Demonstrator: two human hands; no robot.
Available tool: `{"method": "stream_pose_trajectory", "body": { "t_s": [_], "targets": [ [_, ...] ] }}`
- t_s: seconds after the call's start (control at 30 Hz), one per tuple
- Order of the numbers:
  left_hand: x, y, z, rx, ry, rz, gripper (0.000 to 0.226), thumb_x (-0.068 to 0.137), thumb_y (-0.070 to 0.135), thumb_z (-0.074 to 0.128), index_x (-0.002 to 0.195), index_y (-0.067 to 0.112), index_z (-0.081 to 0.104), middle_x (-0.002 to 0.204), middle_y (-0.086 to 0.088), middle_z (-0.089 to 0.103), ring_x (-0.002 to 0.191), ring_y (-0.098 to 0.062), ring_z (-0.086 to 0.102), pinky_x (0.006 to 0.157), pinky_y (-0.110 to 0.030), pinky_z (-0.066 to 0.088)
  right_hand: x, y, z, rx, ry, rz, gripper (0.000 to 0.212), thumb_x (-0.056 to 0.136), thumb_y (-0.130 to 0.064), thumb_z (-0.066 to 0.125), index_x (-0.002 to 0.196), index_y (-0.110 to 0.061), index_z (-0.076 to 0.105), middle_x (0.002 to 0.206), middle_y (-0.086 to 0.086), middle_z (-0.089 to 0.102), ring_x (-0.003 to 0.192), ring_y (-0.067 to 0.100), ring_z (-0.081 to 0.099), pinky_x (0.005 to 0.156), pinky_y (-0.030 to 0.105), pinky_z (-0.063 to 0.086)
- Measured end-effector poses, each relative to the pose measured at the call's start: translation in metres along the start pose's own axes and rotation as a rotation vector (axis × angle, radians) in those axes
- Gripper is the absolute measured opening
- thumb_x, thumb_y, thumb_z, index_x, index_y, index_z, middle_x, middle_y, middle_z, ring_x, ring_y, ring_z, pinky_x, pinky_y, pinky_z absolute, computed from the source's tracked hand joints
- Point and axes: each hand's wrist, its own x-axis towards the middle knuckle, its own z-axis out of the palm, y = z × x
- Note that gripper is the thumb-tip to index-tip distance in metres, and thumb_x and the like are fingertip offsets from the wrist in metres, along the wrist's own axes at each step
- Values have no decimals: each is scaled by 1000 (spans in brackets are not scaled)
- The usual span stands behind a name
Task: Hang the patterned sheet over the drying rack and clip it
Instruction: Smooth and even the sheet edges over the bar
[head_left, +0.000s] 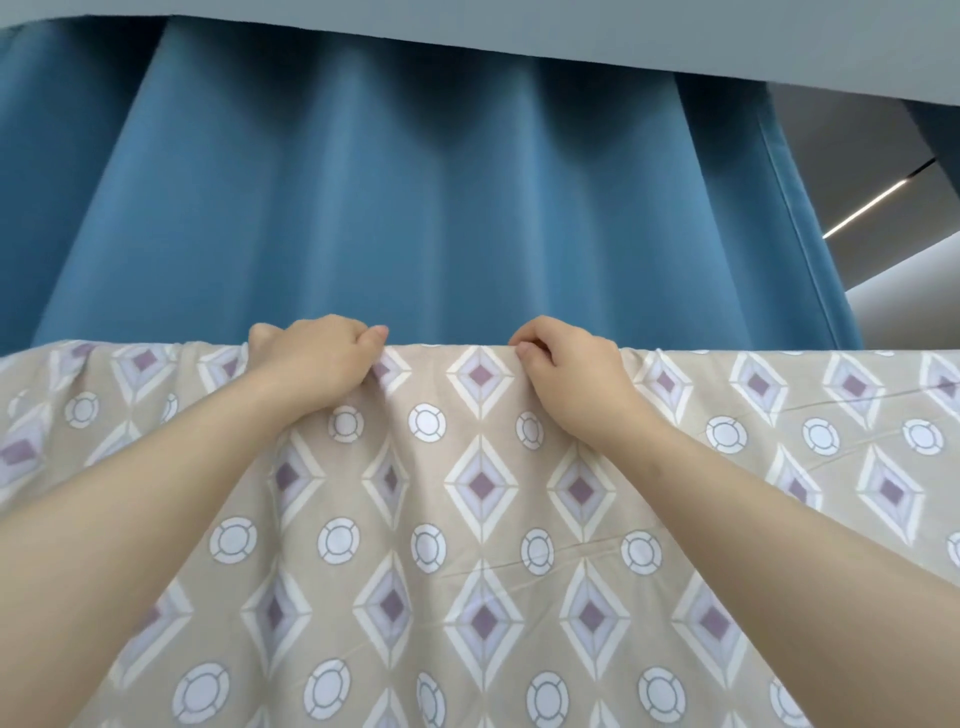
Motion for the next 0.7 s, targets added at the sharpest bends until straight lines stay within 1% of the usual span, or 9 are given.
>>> {"method": "stream_pose_trajectory", "body": {
  "t_s": [0.13, 0.2, 0.23, 0.27, 0.3, 0.37, 0.4, 0.53, 0.7],
  "targets": [
    [-10, 0, -1, 72, 156, -66, 40, 97, 26, 21, 78, 15, 54, 77, 0, 57, 84, -25, 49, 82, -35, 24, 4, -8, 2, -12, -6, 0, 33, 98, -18, 31, 117, -18, 58, 117, 2, 64, 112, 24, 51, 100, 33, 33],
    [-13, 12, -2, 30, 286, 12, 36, 96, 25, 24, 87, 14, 57, 88, -2, 62, 94, -26, 52, 89, -36, 27, 6, -8, 4, -23, 3, 10, 36, 98, -15, 28, 121, -19, 55, 122, 4, 61, 116, 26, 48, 100, 32, 29],
    [-13, 20, -4, -37, 291, 105, 34, 97, 27, 26, 94, 16, 58, 99, -1, 64, 102, -26, 53, 92, -36, 29, 6, -7, 5, -20, 5, 14, 36, 97, -14, 28, 122, -20, 54, 123, 5, 60, 117, 26, 47, 100, 31, 28],
    [-12, 30, -6, -129, 225, 211, 33, 98, 29, 27, 103, 19, 59, 110, 0, 63, 109, -25, 52, 94, -36, 32, 6, -6, 6, -13, 8, 17, 37, 97, -13, 28, 122, -20, 53, 124, 5, 60, 117, 27, 47, 100, 31, 28],
    [-12, 39, -8, -210, 91, 293, 33, 99, 32, 29, 111, 22, 58, 116, 3, 62, 114, -24, 50, 97, -36, 35, 5, -4, 7, -2, 12, 19, 37, 96, -12, 28, 121, -21, 54, 123, 5, 60, 117, 27, 47, 100, 31, 29],
    [-12, 53, -9, -214, -202, 353, 34, 99, 40, 29, 112, 25, 56, 110, 7, 60, 111, -20, 51, 96, -35, 36, 4, -2, 6, 12, 14, 28, 36, 96, -14, 28, 119, -23, 54, 122, 4, 61, 116, 27, 47, 100, 32, 32],
    [-11, 55, -9, -166, -259, 362, 34, 99, 43, 28, 108, 25, 56, 104, 8, 58, 106, -18, 51, 94, -34, 35, 4, -2, 4, -2, 10, 27, 35, 96, -15, 28, 119, -23, 53, 122, 4, 61, 116, 27, 47, 100, 32, 31],
    [-6, 48, -7, -12, -193, 369, 39, 98, 49, 20, 97, 25, 50, 98, 8, 61, 98, -18, 53, 87, -36, 27, 6, -6, -1, -93, -16, -8, 31, 99, -21, 28, 115, -20, 53, 114, 3, 63, 111, 24, 50, 91, 30, 23],
    [-15, 41, -8, 138, -47, 314, 44, 95, 57, 16, 82, 22, 40, 90, 4, 51, 95, -21, 46, 80, -38, 25, 9, -17, -3, -139, -47, -15, 32, 98, -22, 26, 109, -19, 56, 112, 2, 64, 109, 24, 50, 92, 33, 23]
  ]
}}
